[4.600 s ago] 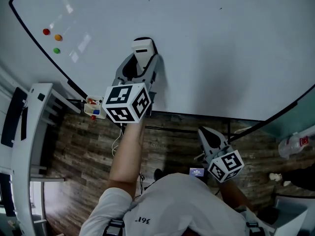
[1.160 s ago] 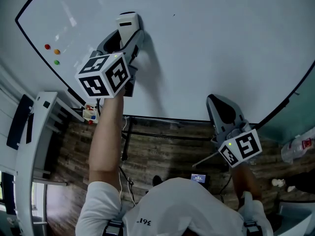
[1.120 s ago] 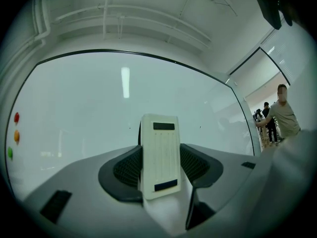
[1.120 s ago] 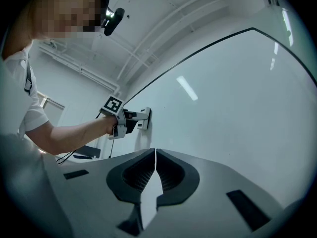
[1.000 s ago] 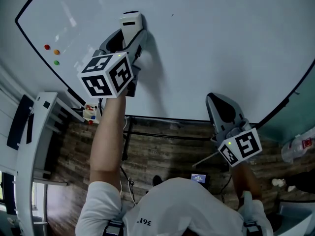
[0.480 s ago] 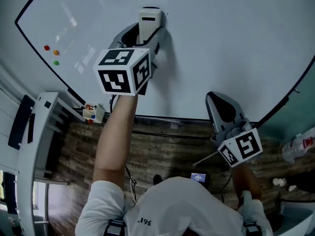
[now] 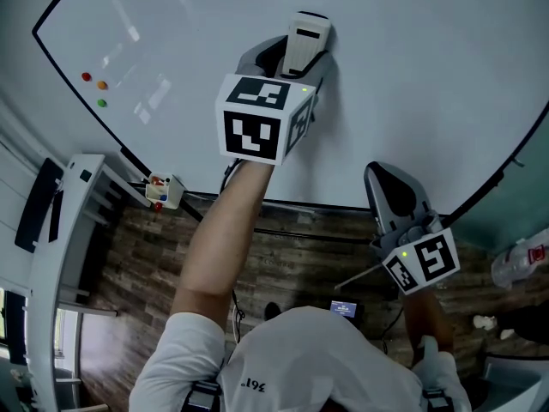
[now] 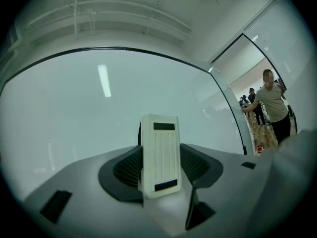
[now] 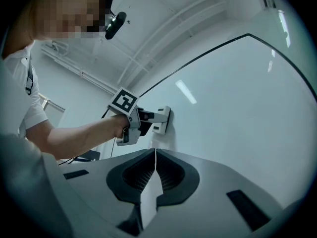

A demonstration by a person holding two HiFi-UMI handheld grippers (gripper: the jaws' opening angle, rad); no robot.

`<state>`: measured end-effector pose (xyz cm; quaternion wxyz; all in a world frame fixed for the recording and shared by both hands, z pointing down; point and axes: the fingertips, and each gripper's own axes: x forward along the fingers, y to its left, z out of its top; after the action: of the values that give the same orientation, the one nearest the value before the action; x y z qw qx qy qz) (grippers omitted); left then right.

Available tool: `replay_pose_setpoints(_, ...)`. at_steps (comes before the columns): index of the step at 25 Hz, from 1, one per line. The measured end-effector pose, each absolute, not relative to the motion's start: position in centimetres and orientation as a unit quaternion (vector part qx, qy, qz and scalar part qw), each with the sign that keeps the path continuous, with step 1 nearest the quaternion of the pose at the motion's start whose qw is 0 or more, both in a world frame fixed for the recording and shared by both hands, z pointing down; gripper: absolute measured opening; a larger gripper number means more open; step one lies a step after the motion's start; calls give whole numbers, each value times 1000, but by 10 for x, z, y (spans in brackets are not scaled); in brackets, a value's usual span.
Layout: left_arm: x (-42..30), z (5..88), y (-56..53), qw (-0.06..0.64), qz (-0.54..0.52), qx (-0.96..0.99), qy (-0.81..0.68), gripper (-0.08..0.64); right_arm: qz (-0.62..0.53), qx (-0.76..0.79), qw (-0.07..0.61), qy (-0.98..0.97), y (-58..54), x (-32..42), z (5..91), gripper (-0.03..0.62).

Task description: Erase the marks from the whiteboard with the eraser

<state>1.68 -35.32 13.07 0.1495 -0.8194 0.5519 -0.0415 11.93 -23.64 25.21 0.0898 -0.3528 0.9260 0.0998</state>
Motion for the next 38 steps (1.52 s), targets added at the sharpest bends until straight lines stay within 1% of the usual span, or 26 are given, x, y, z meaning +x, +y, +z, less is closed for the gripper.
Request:
replay_pose_setpoints(12,51,143,-351,162,-57,-826,538,242,93,-350,84,928,-232,122,254,26)
replay_pose_setpoints(22,54,158,-348,155,-40,-832,530,242,85,-354,75,928,-230,119,263,26)
replay_pose_setpoints(31,34,188,-351,113,-9,-825,553,242,77,-358,63,928,-233,116,272,26)
replay_pose_setpoints(38,-4,205,-351,82,-3,-815,574,242,72,-354,55,931,-234,108,278,26)
